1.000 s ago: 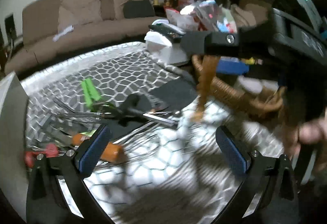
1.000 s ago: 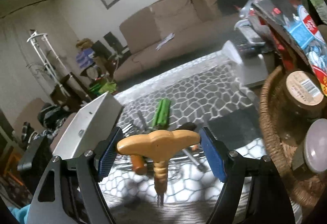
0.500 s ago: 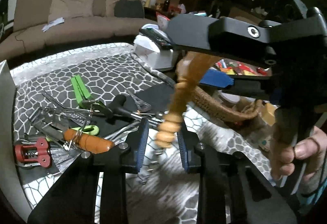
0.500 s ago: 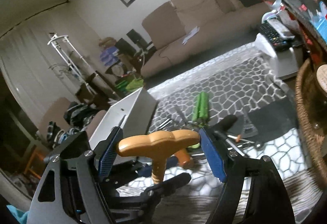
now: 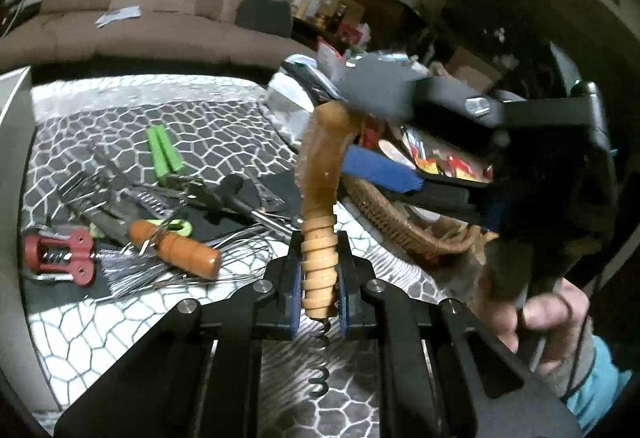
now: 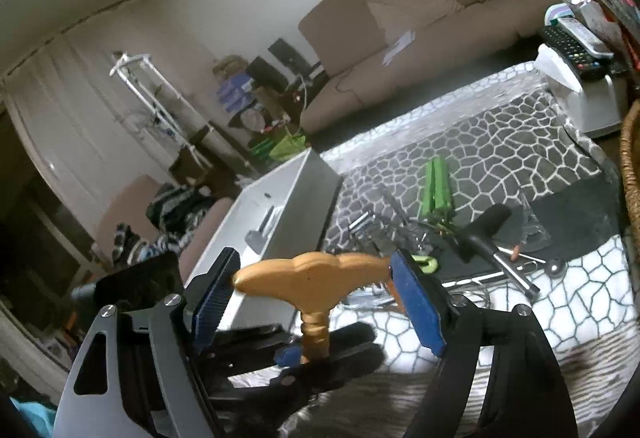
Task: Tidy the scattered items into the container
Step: 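Lift the wooden corkscrew with the left tool while the right tool reaches toward the T-handle tool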
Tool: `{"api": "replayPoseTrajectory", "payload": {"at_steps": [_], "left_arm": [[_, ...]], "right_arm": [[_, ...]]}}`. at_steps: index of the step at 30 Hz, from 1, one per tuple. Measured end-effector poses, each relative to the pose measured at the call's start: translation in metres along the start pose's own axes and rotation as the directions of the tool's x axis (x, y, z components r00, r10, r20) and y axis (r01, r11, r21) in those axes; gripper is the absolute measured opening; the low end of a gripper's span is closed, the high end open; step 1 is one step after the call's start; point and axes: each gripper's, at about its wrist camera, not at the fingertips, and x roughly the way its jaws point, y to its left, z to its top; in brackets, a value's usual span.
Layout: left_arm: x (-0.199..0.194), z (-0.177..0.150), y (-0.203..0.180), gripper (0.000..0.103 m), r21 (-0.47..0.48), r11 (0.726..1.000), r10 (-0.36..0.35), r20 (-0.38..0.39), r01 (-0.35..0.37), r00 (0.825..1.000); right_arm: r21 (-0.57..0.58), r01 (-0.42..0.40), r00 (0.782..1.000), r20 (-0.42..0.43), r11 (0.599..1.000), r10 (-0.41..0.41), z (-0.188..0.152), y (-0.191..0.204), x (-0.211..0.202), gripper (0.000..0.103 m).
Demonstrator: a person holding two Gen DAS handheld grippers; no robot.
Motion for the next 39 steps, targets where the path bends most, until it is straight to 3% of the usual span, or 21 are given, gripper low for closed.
{"api": "replayPoseTrajectory", "payload": {"at_steps": [3, 9, 16, 21, 24, 32, 39], "left_arm": [[-0.015, -0.002, 0.012, 0.013, -0.017, 1.0, 0.019, 0.015, -0.019, 1.0], [-0.042, -0.011, 0.032, 0.013, -0.035, 0.999, 0.034, 0.023, -0.033, 0.999], [-0.06, -0.023, 0.047, 0.013, -0.046, 0.998, 0.039, 0.033, -0.038, 0.999], [-0.06, -0.029, 0.056, 0.013, -0.04, 0.999, 0.033, 0.034, -0.031, 0.999], [-0.059, -0.031, 0.06, 0.013, -0.031, 0.999, 0.029, 0.038, -0.028, 0.999], [-0.056, -0.032, 0.074, 0.013, -0.023, 1.0, 0.009, 0.05, -0.008, 0.999], [-0.054, -0.03, 0.083, 0.013, -0.047, 0.999, -0.011, 0.053, 0.013, 0.999]], "right_arm": [[0.059, 0.009, 0.997, 0.071, 0.998, -0.013, 0.012, -0.019, -0.021, 0.087], [0.126, 0.175, 0.968, 0.161, 0.976, -0.194, 0.023, -0.067, -0.059, 0.087], [0.148, 0.265, 0.956, 0.089, 0.953, -0.28, 0.019, -0.099, -0.035, 0.087], [0.11, 0.361, 0.932, 0.001, 0.926, -0.363, 0.017, -0.121, 0.002, 0.087], [0.06, 0.459, 0.887, -0.079, 0.886, -0.454, 0.014, -0.142, 0.033, 0.086], [-0.124, 0.573, 0.783, -0.208, 0.81, -0.586, 0.006, -0.171, 0.097, 0.084], [-0.213, 0.629, 0.714, -0.222, 0.747, -0.664, 0.0, -0.177, 0.114, 0.081]]}}
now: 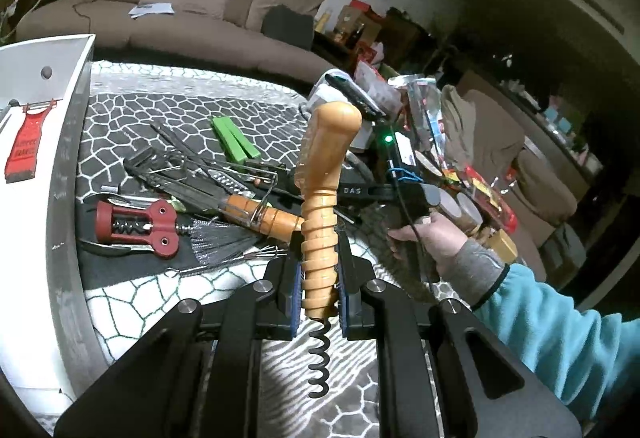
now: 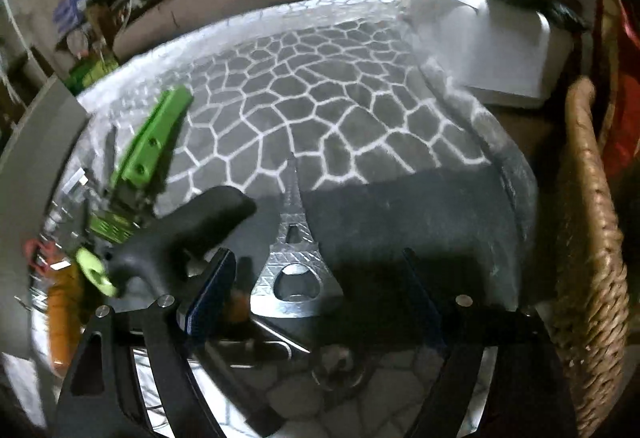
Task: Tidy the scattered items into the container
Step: 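Lift the wooden corkscrew with the left tool while the right tool reaches toward the T-handle tool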
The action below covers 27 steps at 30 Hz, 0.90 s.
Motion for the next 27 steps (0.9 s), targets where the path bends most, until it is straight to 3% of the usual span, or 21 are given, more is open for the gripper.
{"api": "replayPoseTrajectory", "payload": {"at_steps": [1, 3, 5, 8, 13, 15, 17, 20, 22, 27], "left_arm": [[-0.001, 0.001, -0.001, 0.013, 0.003, 1.0, 0.0, 0.002, 0.0, 1.0], [-0.002, 0.0, -0.002, 0.013, 0.008, 1.0, -0.001, 0.005, 0.001, 1.0], [-0.003, 0.0, -0.002, 0.013, 0.007, 1.0, -0.001, 0.007, 0.001, 1.0], [-0.004, 0.0, -0.002, 0.013, 0.0, 1.0, -0.003, 0.007, 0.003, 1.0], [-0.005, -0.001, -0.001, 0.013, -0.006, 1.0, -0.004, 0.008, 0.004, 1.0], [-0.004, 0.0, -0.001, 0.013, -0.007, 1.0, -0.008, 0.009, 0.008, 1.0], [-0.005, 0.001, -0.001, 0.013, -0.007, 1.0, -0.008, 0.012, 0.008, 1.0], [-0.005, 0.002, -0.001, 0.013, -0.012, 1.0, -0.012, 0.015, 0.012, 1.0], [-0.006, 0.003, 0.0, 0.013, -0.014, 1.0, -0.013, 0.016, 0.013, 1.0], [-0.005, 0.004, 0.002, 0.013, -0.016, 1.0, -0.016, 0.015, 0.016, 1.0]], "right_arm": [[-0.002, 0.009, 1.0, -0.002, 1.0, -0.009, -0.001, 0.001, 0.0, 0.079], [-0.063, 0.069, 0.998, -0.002, 0.996, -0.07, -0.002, 0.008, 0.0, 0.059], [-0.076, 0.049, 0.999, -0.002, 0.996, -0.049, -0.001, 0.012, -0.002, 0.046], [-0.035, 0.019, 1.0, -0.003, 0.999, -0.019, -0.002, 0.007, -0.004, 0.04], [0.187, -0.166, 0.986, 0.029, 0.968, 0.163, -0.002, -0.025, -0.013, 0.031], [0.249, -0.245, 0.969, 0.046, 0.937, 0.241, -0.003, -0.035, -0.019, 0.011], [0.246, -0.232, 0.973, 0.05, 0.941, 0.227, -0.002, -0.035, -0.024, 0.011], [0.172, -0.073, 0.997, 0.029, 0.982, 0.069, 0.002, -0.028, -0.035, 0.015], [0.141, -0.033, 0.999, 0.039, 0.989, 0.028, 0.003, -0.024, -0.043, 0.015], [0.07, -0.163, 0.986, 0.048, 0.984, 0.16, 0.006, -0.002, -0.052, 0.023]]}}
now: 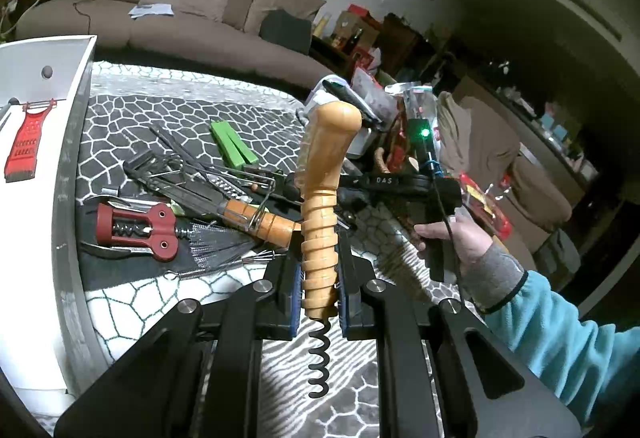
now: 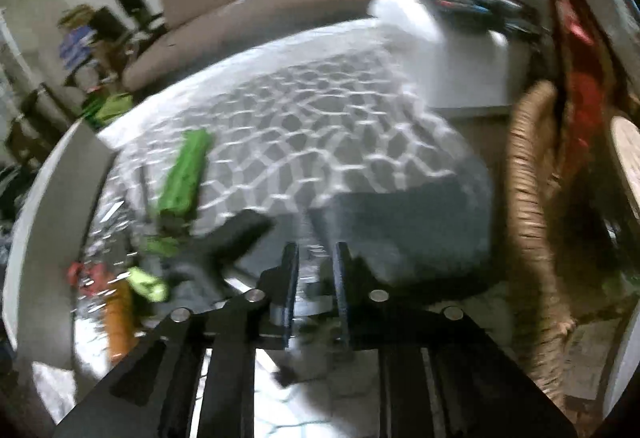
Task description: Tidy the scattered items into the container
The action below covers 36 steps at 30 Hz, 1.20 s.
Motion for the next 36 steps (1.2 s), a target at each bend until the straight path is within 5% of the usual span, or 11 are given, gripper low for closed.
{"api": "replayPoseTrajectory", "payload": {"at_steps": [4, 13, 22, 27, 36], "left_arm": [[0.0, 0.0, 0.002, 0.013, -0.001, 1.0, -0.002, 0.002, 0.002, 1.0], [0.005, -0.003, -0.001, 0.013, 0.004, 1.0, -0.008, -0.013, 0.008, 1.0], [0.004, -0.003, 0.003, 0.013, -0.009, 1.0, -0.007, -0.017, 0.007, 1.0], [0.002, -0.002, 0.008, 0.013, -0.025, 1.0, -0.013, -0.008, 0.013, 1.0], [-0.007, 0.003, 0.012, 0.013, -0.049, 0.999, -0.014, 0.026, 0.015, 1.0]], "right_arm": [[-0.067, -0.079, 0.996, -0.046, 0.995, 0.076, -0.005, 0.021, 0.008, 0.028], [-0.225, -0.042, 0.997, -0.065, 0.974, 0.028, -0.018, 0.053, 0.037, 0.039], [-0.279, -0.016, 0.999, -0.036, 0.96, 0.007, -0.015, 0.068, 0.051, 0.035], [-0.247, -0.055, 0.998, -0.014, 0.968, 0.053, -0.012, 0.07, 0.044, 0.018], [-0.057, -0.243, 0.965, 0.092, 0.968, 0.247, 0.006, 0.049, -0.006, 0.018]]}}
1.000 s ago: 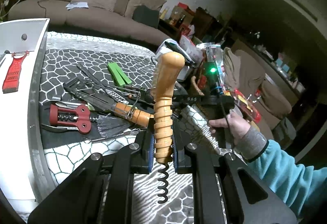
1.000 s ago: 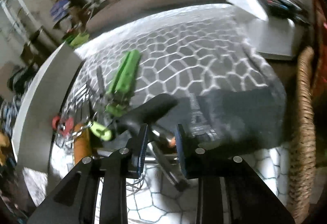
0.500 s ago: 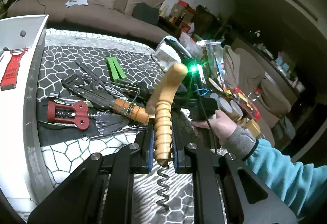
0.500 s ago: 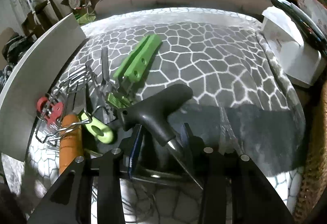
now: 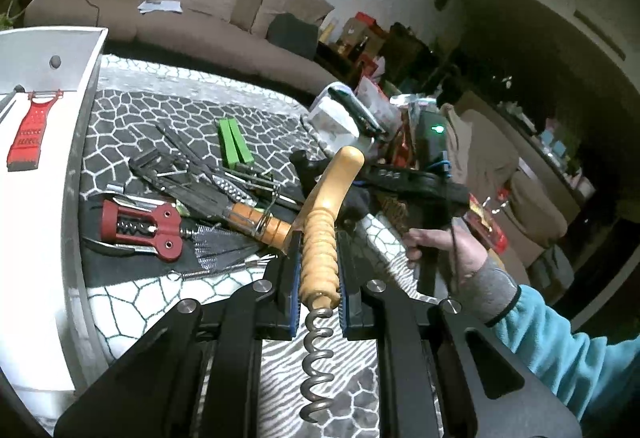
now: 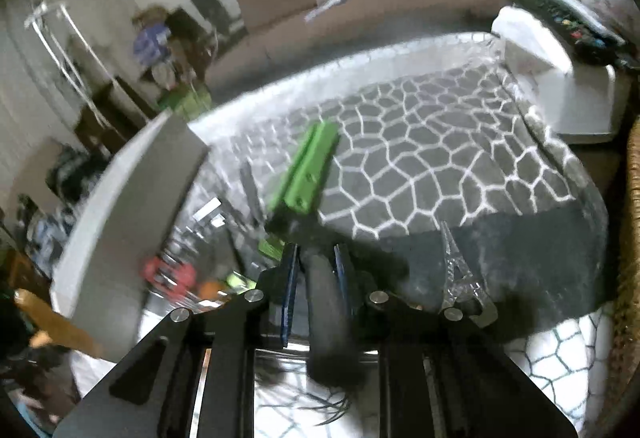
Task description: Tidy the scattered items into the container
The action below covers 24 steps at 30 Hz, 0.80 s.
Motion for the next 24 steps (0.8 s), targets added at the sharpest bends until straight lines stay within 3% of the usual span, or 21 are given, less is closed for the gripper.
{"api": "replayPoseTrajectory", "payload": {"at_steps": [7, 17, 24], "left_arm": [[-0.011, 0.003, 0.0, 0.013, -0.004, 1.0, -0.001, 0.029, 0.001, 1.0], [-0.057, 0.023, -0.006, 0.013, 0.018, 1.0, -0.004, 0.125, 0.002, 0.992], [-0.117, 0.048, 0.006, 0.013, 0.019, 0.994, 0.102, 0.157, -0.106, 0.982]], "right_arm": [[0.03, -0.117, 0.992, 0.057, 0.993, 0.115, 0.007, 0.026, -0.027, 0.018], [-0.079, -0.178, 0.976, 0.111, 0.981, 0.186, 0.016, 0.095, -0.05, 0.018], [-0.146, -0.286, 0.95, 0.088, 0.947, 0.3, 0.026, 0.171, -0.051, 0.018]]}}
